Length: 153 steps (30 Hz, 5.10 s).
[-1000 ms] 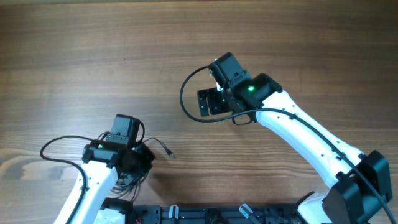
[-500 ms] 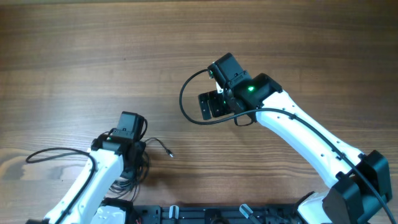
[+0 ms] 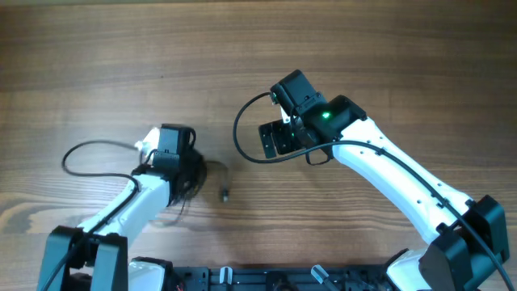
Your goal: Untangle cables
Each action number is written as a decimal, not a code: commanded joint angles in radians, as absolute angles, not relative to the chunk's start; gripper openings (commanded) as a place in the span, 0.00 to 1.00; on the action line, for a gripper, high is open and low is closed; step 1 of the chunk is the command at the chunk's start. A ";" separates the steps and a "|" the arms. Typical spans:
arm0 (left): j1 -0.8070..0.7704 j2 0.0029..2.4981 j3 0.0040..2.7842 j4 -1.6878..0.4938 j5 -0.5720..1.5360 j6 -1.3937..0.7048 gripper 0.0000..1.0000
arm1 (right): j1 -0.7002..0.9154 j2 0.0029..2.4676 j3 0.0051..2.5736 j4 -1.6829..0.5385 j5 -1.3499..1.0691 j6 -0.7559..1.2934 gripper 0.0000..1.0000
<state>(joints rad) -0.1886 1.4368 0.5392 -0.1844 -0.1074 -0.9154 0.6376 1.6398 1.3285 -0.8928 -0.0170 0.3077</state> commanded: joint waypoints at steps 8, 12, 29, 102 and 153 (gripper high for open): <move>-0.194 1.435 0.718 0.371 0.705 -0.688 0.11 | 0.634 1.634 1.327 -0.870 -0.038 0.104 1.00; -0.171 1.359 0.744 0.550 0.908 -0.800 0.13 | 0.633 1.634 1.327 -0.797 -0.038 0.117 1.00; -0.009 1.002 0.744 0.290 0.966 -0.906 0.10 | 0.386 1.546 1.327 -0.699 0.004 0.517 1.00; 0.384 0.995 0.743 -0.547 0.713 -0.466 0.38 | 0.271 1.645 1.328 -0.778 -1.121 0.035 0.04; -0.094 0.995 0.743 -0.569 1.180 -0.104 0.39 | 0.208 1.556 1.327 0.631 -1.624 0.920 0.04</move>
<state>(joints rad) -0.0898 1.0000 0.7422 -0.5442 1.1904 -0.1223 0.2607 1.5467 1.3235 0.6266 -1.5597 0.9581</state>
